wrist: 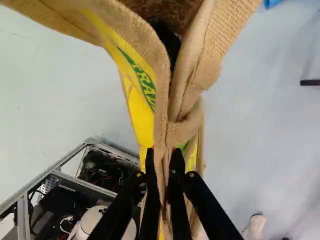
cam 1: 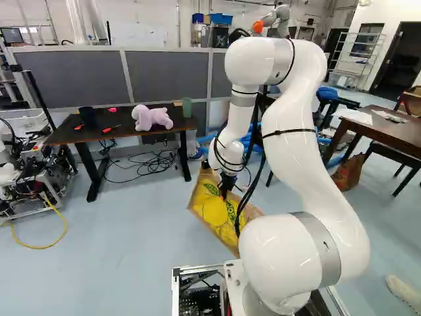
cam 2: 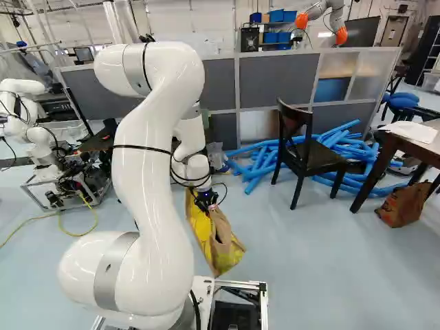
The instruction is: Pick up the bag on the ground and place it on the table
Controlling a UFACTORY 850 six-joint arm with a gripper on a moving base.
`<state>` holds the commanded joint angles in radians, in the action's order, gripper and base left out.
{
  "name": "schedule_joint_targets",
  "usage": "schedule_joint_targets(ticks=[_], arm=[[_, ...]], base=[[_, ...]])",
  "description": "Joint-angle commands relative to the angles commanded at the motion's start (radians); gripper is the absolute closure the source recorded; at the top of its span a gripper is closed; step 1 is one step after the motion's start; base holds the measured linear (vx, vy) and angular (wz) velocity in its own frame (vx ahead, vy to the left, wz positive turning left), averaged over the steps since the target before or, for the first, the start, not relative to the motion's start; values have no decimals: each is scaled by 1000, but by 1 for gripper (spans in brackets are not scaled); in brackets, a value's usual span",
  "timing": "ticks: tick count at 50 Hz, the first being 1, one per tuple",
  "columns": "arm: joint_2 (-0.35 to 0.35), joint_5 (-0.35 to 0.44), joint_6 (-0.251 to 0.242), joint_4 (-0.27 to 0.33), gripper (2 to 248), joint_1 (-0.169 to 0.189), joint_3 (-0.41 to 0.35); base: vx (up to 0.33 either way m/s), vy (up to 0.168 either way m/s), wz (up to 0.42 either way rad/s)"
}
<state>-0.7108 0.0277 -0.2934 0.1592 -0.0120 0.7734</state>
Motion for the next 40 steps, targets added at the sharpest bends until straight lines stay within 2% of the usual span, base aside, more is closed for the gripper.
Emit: schedule_joint_targets(ticks=[14, 40], arm=[[64, -30, 0, -45, 228, -3, -37], [176, -135, 0, -118, 228, -9, -81]], base=[[0, 0, 0], [0, 0, 0]])
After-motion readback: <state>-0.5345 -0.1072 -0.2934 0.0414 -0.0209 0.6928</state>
